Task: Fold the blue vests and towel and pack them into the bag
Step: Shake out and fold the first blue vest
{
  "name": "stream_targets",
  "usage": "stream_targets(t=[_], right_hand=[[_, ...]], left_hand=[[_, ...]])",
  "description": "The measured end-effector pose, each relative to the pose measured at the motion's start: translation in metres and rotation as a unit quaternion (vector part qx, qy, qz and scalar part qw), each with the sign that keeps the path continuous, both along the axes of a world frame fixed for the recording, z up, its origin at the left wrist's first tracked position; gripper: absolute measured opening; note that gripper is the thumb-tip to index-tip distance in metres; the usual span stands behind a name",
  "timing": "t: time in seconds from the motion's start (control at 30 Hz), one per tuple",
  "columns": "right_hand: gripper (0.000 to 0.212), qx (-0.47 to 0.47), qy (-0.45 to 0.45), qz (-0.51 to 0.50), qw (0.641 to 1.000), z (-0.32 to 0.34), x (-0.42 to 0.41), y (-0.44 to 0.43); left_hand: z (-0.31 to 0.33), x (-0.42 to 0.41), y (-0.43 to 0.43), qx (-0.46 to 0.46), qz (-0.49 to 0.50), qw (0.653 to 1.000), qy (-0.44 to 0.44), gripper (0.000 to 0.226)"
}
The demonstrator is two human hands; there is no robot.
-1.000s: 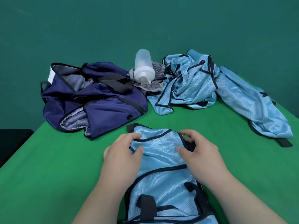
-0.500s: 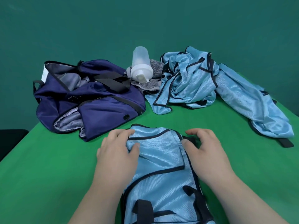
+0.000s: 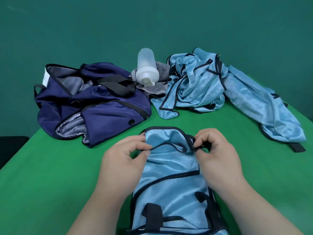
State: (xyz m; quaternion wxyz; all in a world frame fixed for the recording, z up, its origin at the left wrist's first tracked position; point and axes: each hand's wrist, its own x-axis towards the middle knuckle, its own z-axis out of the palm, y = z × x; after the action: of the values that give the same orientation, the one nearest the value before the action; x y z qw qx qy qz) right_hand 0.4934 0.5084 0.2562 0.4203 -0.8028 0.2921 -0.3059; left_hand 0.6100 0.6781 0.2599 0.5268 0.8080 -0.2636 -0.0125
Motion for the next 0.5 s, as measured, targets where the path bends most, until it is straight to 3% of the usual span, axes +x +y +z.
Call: stream_targets(t=[0.1,0.17,0.23,0.33,0.5], right_hand=[[0.059,0.051,-0.052,0.006,0.997,-0.002,0.001,-0.005],[0.061,0.074,-0.053,0.013,0.996,-0.004,0.002,-0.007],[0.051,0.048,-0.009,0.008,0.999,-0.005,0.002,-0.008],[0.027,0.016,0.057,-0.014,0.998,-0.006,0.002,-0.010],[0.024,-0.043,0.154,-0.060,0.985,-0.004,0.003,-0.012]], left_hand=[[-0.002,0.002,0.000,0.003,-0.015,1.000,0.005,0.032],[-0.003,0.002,-0.001,0.051,-0.018,0.999,0.001,0.027],[-0.004,0.003,-0.002,0.114,-0.013,0.993,0.015,0.018],[-0.003,0.001,-0.002,0.151,-0.009,0.988,0.035,0.025],[0.002,-0.002,-0.005,0.172,-0.051,0.983,-0.026,0.037]])
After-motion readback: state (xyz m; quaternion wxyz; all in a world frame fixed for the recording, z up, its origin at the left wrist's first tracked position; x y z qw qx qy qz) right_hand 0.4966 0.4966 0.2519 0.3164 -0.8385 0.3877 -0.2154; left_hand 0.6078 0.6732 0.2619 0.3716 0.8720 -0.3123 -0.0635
